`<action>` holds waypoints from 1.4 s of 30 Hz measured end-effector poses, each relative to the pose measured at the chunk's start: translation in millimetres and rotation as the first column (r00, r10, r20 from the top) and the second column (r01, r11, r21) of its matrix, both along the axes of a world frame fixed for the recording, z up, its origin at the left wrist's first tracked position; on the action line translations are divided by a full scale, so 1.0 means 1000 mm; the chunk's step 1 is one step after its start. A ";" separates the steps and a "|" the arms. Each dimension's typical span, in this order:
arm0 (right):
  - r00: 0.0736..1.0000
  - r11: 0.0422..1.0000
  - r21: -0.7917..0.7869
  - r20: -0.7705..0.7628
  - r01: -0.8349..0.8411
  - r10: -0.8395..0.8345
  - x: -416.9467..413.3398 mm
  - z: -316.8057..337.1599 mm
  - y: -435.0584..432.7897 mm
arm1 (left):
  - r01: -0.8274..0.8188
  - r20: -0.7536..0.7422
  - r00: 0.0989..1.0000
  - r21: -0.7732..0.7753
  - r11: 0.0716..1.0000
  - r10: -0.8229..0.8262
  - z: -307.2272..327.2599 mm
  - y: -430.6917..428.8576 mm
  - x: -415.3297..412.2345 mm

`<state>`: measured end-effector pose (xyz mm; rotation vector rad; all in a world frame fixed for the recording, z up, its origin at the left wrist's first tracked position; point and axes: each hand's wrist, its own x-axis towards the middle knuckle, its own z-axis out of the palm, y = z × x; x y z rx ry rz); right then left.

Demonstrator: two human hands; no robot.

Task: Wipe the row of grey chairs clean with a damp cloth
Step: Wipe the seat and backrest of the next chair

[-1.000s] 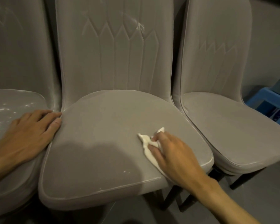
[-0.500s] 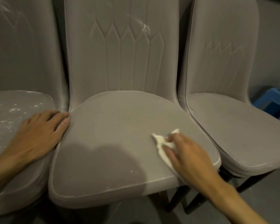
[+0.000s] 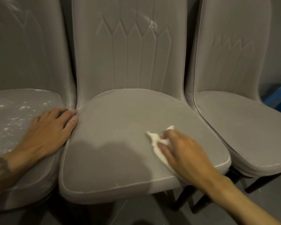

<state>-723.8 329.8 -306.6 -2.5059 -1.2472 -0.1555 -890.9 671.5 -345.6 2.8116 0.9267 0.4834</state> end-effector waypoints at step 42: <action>0.863 0.883 -0.023 0.202 -0.469 0.463 -0.118 -0.010 0.098 | 0.013 0.023 1.000 -0.027 1.000 -0.012 -0.003 0.003 0.001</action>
